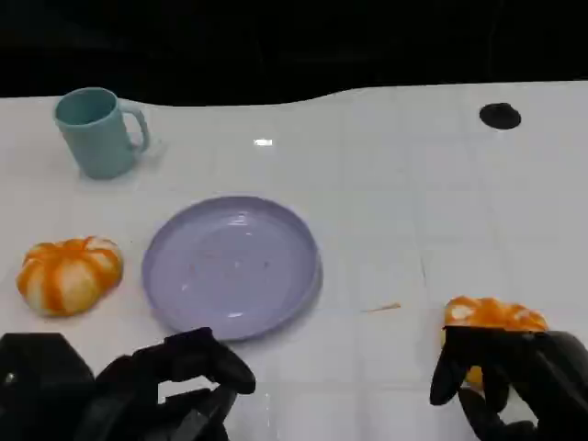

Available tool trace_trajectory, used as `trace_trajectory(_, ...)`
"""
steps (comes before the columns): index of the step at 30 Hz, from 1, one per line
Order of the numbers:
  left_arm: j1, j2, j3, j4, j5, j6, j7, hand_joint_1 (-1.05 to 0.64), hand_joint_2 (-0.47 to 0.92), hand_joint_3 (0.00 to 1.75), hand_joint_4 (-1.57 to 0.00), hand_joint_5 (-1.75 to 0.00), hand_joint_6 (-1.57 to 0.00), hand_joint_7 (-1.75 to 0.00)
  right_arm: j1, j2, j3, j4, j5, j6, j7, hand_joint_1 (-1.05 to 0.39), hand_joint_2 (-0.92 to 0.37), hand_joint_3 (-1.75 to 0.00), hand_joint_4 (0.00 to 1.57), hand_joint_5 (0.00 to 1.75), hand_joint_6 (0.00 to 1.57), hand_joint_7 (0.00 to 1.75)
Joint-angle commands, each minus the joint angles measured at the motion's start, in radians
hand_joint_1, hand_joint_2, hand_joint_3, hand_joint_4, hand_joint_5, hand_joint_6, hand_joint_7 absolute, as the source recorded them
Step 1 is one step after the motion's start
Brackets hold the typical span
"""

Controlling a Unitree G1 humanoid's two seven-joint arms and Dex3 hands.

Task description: Grasp the bread from the table and place it into the plate.

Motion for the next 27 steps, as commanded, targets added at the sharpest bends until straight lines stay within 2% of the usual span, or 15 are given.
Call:
trace_trajectory(1, 0.003, 0.013, 0.006, 0.003, 0.003, -0.007, -0.006, -0.33, 0.78, 0.81, -0.65, -1.75, -0.58, -1.48, -0.004, -0.007, -0.004, 0.001, 0.006, 0.001, -0.003, 0.04, -0.17, -1.49, 0.95, 1.72, 0.90, 1.34)
trace_trajectory(27, 0.004, 0.013, 0.007, -0.002, 0.001, 0.001, -0.002, -0.34, 0.78, 0.80, -0.65, -1.75, -0.59, -1.47, -0.001, -0.005, -0.004, -0.009, 0.010, 0.003, 0.002, 0.04, -0.17, -1.50, 0.95, 1.73, 0.90, 1.33)
